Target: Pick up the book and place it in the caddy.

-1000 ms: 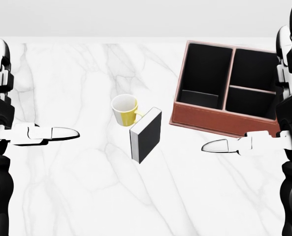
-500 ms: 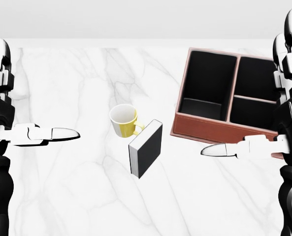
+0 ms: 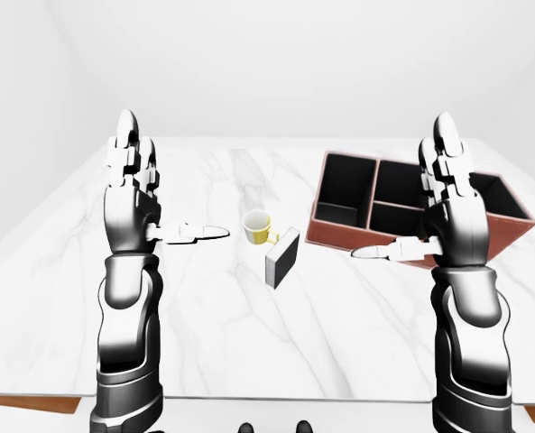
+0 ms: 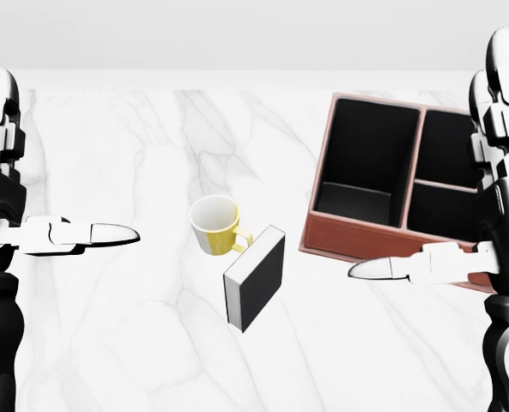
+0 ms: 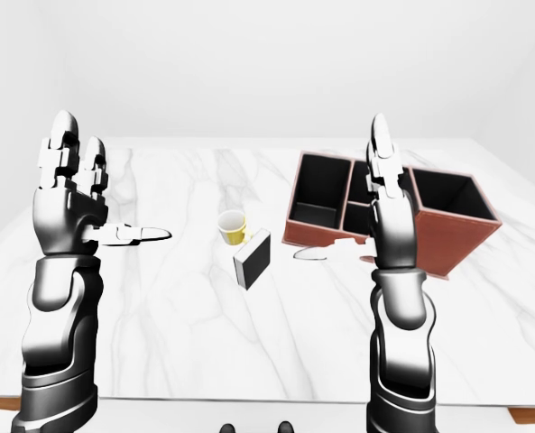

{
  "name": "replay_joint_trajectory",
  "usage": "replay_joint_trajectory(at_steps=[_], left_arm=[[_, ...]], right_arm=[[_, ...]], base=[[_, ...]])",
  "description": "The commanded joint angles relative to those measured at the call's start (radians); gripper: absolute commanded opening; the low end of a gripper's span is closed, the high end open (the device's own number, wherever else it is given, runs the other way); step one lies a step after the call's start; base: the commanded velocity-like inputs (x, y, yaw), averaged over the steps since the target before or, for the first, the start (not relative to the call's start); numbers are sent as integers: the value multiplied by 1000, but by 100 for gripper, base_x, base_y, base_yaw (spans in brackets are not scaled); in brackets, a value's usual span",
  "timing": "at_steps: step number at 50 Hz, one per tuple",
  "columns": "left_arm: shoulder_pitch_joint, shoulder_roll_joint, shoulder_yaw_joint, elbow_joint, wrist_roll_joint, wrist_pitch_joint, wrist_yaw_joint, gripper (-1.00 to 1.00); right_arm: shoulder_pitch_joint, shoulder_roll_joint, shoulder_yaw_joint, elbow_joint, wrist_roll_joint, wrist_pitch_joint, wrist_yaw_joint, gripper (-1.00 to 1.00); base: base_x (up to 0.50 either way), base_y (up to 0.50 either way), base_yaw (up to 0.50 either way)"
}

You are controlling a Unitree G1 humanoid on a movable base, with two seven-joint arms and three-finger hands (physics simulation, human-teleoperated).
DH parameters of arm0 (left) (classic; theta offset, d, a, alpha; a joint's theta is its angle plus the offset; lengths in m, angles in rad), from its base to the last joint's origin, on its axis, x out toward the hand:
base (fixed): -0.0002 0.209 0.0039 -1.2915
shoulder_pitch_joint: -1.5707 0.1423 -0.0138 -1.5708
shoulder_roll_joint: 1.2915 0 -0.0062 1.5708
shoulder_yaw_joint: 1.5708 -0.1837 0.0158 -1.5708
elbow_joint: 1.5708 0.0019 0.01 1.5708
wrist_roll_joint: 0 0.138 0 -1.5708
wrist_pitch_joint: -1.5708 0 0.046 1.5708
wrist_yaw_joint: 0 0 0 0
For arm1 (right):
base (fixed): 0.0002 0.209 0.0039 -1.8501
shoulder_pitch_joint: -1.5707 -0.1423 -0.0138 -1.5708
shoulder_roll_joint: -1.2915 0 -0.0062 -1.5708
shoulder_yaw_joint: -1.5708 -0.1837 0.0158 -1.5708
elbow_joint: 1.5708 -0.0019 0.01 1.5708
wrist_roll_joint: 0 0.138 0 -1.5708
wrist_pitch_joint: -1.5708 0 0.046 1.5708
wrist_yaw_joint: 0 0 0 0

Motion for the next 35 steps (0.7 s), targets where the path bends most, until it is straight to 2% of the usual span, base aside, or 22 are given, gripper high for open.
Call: replay_joint_trajectory(at_steps=[1, 35], left_arm=[[0, 0, 0, 1, 1, 0, -1, 100], [5, -2, -2, 3, 9, 0, -7, 100]], right_arm=[[5, 3, 1, -1, -6, 0, 5, 100], [7, 5, 1, 12, -6, 0, 4, 100]], base=[[11, 0, 0], [10, 0, 0]])
